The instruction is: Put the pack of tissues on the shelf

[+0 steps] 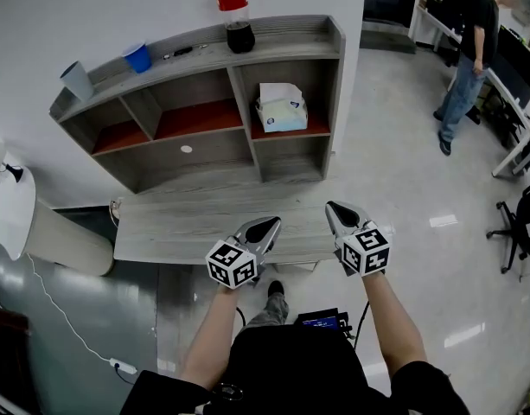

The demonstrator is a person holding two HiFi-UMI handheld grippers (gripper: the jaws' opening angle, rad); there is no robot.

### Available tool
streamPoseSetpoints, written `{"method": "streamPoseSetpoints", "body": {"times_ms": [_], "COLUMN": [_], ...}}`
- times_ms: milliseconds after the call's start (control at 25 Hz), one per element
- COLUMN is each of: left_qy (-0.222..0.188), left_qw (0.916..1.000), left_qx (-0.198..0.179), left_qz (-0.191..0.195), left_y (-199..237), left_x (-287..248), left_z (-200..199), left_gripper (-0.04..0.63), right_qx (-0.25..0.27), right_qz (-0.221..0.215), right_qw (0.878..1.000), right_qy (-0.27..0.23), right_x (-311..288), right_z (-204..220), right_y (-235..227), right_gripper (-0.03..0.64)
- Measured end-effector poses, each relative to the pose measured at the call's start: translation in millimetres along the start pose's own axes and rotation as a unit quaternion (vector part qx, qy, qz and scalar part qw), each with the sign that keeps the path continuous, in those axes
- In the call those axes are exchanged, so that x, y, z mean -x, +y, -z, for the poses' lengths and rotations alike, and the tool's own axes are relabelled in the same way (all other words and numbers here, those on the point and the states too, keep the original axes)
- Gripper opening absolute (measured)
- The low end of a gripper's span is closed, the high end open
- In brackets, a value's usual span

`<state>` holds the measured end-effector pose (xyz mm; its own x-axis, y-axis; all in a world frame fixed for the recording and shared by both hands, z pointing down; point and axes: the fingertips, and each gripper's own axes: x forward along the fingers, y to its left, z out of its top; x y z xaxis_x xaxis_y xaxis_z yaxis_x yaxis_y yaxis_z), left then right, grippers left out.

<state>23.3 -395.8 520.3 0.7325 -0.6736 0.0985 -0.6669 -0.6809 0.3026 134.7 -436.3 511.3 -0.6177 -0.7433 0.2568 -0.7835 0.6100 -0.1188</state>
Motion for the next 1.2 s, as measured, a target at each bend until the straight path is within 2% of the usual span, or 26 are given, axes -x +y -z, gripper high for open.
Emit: {"method": "streamPoseSetpoints", "body": {"times_ms": [120,440,760,1200], "left_qy": [0.001,0.004,0.021,0.027], "left_qw": [0.9999,0.9999,0.9994,0.9990], "left_qx": [0.013,0.014,-0.023,-0.029], "left_qz": [0.000,0.002,0.014,0.022], "left_y": [-11,-27,-36,-31], "left_x": [8,20,39,106], "left_z": [9,12,14,27], "left_gripper": [-0.008,-0.008,-0.008,-0.008], "right_qx": [-0.007,-0.021,-0.027,-0.016], "right_qz": [-0.002,0.003,0.017,0.037], "right_qw": [1.000,1.000,0.999,0.999], "right_qy": [0.001,0.001,-0.006,-0.001], "right_x": [11,33,44,51], "right_z": [7,15,16,27], "right_y": [4,12,22,92], "right_gripper": [0.003,0.003,0.003,0.003]}}
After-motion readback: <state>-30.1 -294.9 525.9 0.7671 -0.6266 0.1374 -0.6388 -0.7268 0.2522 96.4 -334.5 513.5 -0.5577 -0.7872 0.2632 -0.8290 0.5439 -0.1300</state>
